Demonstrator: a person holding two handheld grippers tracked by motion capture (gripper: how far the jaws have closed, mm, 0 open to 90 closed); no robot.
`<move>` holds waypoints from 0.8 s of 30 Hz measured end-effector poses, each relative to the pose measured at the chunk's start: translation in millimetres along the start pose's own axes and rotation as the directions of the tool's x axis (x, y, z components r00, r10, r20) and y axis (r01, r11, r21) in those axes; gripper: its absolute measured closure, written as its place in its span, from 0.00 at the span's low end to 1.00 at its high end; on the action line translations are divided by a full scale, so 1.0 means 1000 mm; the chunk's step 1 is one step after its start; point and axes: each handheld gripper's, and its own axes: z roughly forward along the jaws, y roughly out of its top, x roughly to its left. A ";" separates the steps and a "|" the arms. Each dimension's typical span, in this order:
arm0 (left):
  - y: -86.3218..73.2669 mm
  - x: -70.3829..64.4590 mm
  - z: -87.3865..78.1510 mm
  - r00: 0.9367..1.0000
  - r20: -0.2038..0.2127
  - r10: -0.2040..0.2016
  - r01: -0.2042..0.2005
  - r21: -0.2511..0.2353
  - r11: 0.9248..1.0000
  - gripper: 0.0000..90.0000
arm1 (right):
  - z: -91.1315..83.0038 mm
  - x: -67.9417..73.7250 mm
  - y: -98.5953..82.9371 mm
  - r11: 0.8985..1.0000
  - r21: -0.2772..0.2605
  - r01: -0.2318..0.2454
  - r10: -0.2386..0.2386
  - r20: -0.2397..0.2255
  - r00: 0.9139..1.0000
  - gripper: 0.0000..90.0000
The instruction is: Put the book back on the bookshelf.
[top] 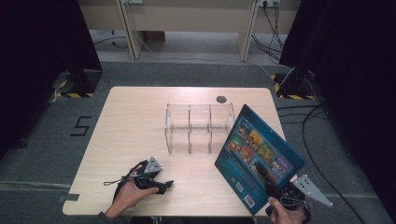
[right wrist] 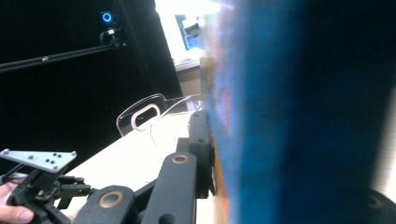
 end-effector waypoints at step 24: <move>-0.007 -0.004 0.004 1.000 -0.015 0.006 -0.007 -0.068 0.998 0.19 | 0.016 0.006 0.023 0.997 -0.051 0.049 -0.049 0.006 0.999 0.91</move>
